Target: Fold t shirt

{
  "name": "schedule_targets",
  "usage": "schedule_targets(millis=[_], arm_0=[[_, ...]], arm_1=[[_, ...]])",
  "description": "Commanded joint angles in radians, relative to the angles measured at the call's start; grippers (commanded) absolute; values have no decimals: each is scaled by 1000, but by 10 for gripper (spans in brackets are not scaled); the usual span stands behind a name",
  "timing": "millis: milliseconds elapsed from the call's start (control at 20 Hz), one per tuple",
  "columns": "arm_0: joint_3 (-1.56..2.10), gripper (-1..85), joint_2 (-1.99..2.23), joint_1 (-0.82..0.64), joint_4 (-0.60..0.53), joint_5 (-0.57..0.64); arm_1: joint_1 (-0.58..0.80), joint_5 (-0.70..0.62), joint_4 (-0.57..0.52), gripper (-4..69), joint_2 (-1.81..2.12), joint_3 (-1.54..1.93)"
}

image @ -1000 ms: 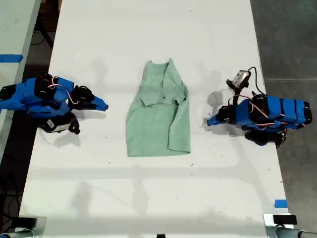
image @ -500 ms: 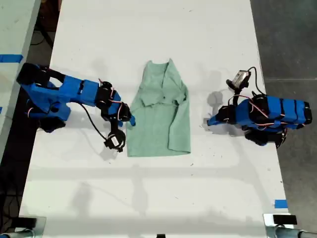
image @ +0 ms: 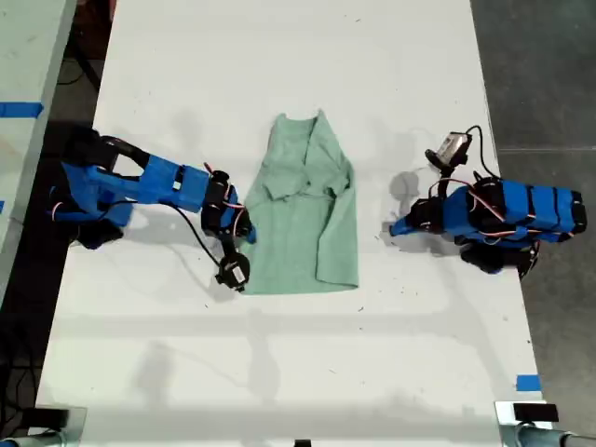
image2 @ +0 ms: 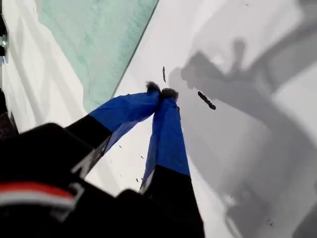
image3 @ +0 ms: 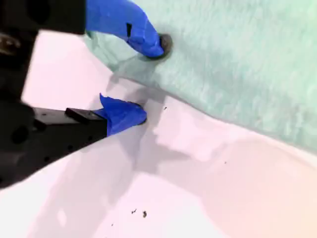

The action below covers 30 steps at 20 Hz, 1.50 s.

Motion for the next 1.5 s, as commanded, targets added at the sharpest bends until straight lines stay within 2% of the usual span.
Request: schedule_targets(millis=[0,100,300,450,700,950,1150,1300,1450], arm_0=[[-44,-1,-28,-14,-32,18],[-46,-1,-11,-14,17,9],[-43,-1,172,-48,198,8],[-63,-1,295,-92,273,66],[-258,-1,252,-135,264,239],[-670,-1,-77,-124,265,318],[-742,4,-219,-95,160,336],[-742,149,-230,-71,100,342],[-744,266,-221,-66,34,420]], arm_1=[[3,5,3,7,15,60],[3,5,3,7,15,60],[3,5,3,7,15,60],[3,5,3,7,15,60],[5,6,3,7,15,60],[5,8,3,7,15,60],[5,6,3,7,15,60],[2,6,3,7,15,60],[2,6,3,7,15,60]])
